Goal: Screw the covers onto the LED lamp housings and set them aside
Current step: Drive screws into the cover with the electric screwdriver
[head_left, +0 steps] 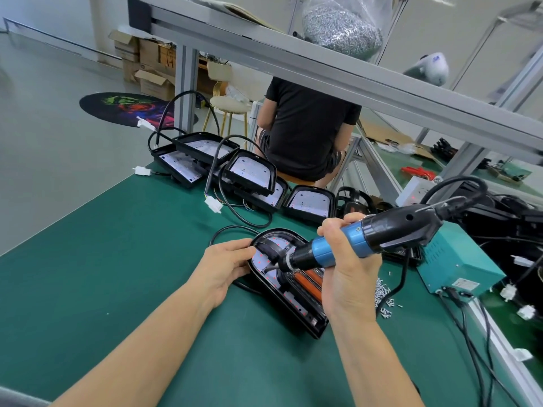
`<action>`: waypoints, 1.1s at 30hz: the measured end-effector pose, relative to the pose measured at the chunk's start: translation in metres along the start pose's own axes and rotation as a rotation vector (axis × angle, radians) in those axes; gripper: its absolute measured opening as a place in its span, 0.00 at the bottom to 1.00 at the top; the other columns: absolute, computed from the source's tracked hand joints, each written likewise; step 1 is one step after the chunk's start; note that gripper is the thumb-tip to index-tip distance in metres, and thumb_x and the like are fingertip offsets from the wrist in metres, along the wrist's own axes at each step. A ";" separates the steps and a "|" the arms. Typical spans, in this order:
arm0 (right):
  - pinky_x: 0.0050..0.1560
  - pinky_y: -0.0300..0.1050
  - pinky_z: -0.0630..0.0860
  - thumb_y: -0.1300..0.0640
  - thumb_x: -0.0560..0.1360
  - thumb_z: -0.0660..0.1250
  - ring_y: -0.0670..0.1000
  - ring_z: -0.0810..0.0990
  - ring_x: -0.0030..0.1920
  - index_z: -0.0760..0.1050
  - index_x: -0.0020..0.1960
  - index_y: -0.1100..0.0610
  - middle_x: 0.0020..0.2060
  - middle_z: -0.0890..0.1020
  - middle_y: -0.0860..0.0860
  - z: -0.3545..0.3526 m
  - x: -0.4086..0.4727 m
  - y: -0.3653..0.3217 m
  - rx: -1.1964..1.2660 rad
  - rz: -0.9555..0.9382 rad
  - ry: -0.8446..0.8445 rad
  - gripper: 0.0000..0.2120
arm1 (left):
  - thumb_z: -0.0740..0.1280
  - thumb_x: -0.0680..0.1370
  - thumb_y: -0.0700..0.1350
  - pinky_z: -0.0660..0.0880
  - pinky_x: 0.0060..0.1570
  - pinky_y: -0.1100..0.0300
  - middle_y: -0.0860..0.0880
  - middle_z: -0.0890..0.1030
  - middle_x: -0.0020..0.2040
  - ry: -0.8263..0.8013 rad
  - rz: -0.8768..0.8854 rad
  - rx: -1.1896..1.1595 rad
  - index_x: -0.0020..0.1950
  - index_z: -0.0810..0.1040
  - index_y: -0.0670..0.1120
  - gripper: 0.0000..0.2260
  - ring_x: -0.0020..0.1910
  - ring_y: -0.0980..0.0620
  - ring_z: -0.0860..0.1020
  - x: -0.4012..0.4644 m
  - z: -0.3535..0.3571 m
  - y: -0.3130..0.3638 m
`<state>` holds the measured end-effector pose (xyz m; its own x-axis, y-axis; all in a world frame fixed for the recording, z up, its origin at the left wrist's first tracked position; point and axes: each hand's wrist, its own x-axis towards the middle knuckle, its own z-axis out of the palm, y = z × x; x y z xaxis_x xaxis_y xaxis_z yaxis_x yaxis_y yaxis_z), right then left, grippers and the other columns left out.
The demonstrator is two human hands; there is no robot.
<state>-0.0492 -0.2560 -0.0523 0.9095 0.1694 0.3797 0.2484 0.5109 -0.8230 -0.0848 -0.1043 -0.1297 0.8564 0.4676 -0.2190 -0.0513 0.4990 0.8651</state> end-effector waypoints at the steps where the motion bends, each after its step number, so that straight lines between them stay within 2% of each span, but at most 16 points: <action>1: 0.48 0.43 0.74 0.63 0.68 0.73 0.48 0.76 0.40 0.75 0.45 0.48 0.36 0.76 0.49 0.000 -0.001 -0.002 0.019 0.001 0.027 0.13 | 0.65 0.75 0.31 0.80 0.41 0.61 0.45 0.85 0.41 0.001 0.002 0.001 0.49 0.82 0.40 0.08 0.39 0.49 0.81 0.000 -0.001 0.000; 4: 0.51 0.45 0.73 0.58 0.66 0.72 0.49 0.75 0.42 0.73 0.51 0.50 0.34 0.79 0.43 -0.004 0.000 -0.010 0.064 -0.028 0.102 0.16 | 0.65 0.75 0.31 0.80 0.46 0.58 0.42 0.84 0.47 0.000 0.005 0.015 0.53 0.81 0.38 0.09 0.43 0.46 0.80 0.001 -0.003 -0.001; 8: 0.49 0.41 0.76 0.63 0.73 0.70 0.47 0.78 0.39 0.72 0.54 0.51 0.36 0.79 0.43 -0.026 0.004 -0.035 0.035 -0.140 0.153 0.13 | 0.64 0.75 0.31 0.80 0.44 0.60 0.44 0.85 0.45 -0.045 0.025 0.029 0.50 0.82 0.39 0.09 0.42 0.49 0.81 0.001 -0.005 -0.002; 10: 0.50 0.42 0.76 0.62 0.73 0.70 0.48 0.77 0.38 0.71 0.55 0.53 0.36 0.79 0.43 -0.042 0.008 -0.051 -0.035 -0.235 0.179 0.13 | 0.64 0.75 0.31 0.80 0.44 0.60 0.44 0.85 0.45 -0.062 0.034 0.039 0.49 0.82 0.39 0.09 0.41 0.49 0.81 0.001 -0.005 -0.002; 13: 0.49 0.43 0.75 0.62 0.76 0.70 0.47 0.78 0.37 0.71 0.55 0.53 0.35 0.78 0.43 -0.074 0.013 -0.076 -0.171 -0.360 0.228 0.11 | 0.64 0.76 0.32 0.79 0.50 0.56 0.43 0.84 0.48 -0.062 0.042 0.049 0.53 0.81 0.37 0.09 0.44 0.48 0.81 0.001 -0.005 -0.002; 16: 0.47 0.43 0.76 0.60 0.75 0.70 0.46 0.78 0.37 0.72 0.54 0.52 0.36 0.78 0.44 -0.110 0.016 -0.095 -0.278 -0.385 0.283 0.11 | 0.64 0.76 0.32 0.76 0.55 0.54 0.41 0.83 0.51 -0.071 0.053 0.060 0.56 0.80 0.36 0.11 0.48 0.45 0.80 0.001 -0.006 -0.003; 20: 0.43 0.42 0.76 0.60 0.75 0.72 0.46 0.77 0.34 0.72 0.52 0.53 0.33 0.78 0.43 -0.155 0.017 -0.106 -0.383 -0.236 0.353 0.10 | 0.64 0.76 0.32 0.78 0.51 0.56 0.42 0.83 0.51 -0.070 0.075 0.067 0.56 0.79 0.37 0.10 0.46 0.49 0.81 0.002 -0.008 -0.005; 23: 0.45 0.48 0.73 0.58 0.75 0.73 0.46 0.77 0.33 0.72 0.49 0.52 0.30 0.77 0.42 -0.186 0.018 -0.104 -0.500 -0.090 0.408 0.10 | 0.64 0.76 0.33 0.78 0.48 0.58 0.45 0.84 0.48 -0.069 0.082 0.077 0.54 0.80 0.39 0.09 0.43 0.51 0.82 0.004 -0.008 -0.006; 26: 0.43 0.49 0.73 0.56 0.73 0.74 0.45 0.77 0.29 0.72 0.44 0.53 0.25 0.78 0.43 -0.209 0.022 -0.102 -0.607 0.050 0.437 0.10 | 0.64 0.76 0.33 0.80 0.45 0.60 0.47 0.85 0.46 -0.064 0.085 0.076 0.53 0.80 0.40 0.09 0.42 0.53 0.82 0.005 -0.009 -0.007; 29: 0.41 0.49 0.73 0.52 0.72 0.75 0.51 0.76 0.30 0.73 0.39 0.56 0.25 0.78 0.48 -0.224 0.032 -0.102 -0.750 0.206 0.390 0.12 | 0.64 0.76 0.33 0.80 0.45 0.59 0.46 0.85 0.47 -0.066 0.085 0.085 0.54 0.80 0.40 0.10 0.43 0.52 0.82 0.006 -0.010 -0.008; 33: 0.35 0.45 0.76 0.47 0.72 0.74 0.51 0.77 0.28 0.74 0.44 0.58 0.27 0.79 0.52 -0.231 0.042 -0.096 -0.924 0.465 0.293 0.15 | 0.64 0.76 0.33 0.80 0.40 0.63 0.47 0.85 0.47 -0.080 0.093 0.083 0.53 0.80 0.41 0.09 0.42 0.53 0.83 0.006 -0.011 -0.007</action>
<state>0.0421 -0.4923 -0.0549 0.9937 -0.0887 -0.0685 -0.0990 -0.4075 -0.9078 -0.0851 -0.0970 -0.1422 0.8884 0.4476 -0.1020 -0.0926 0.3923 0.9152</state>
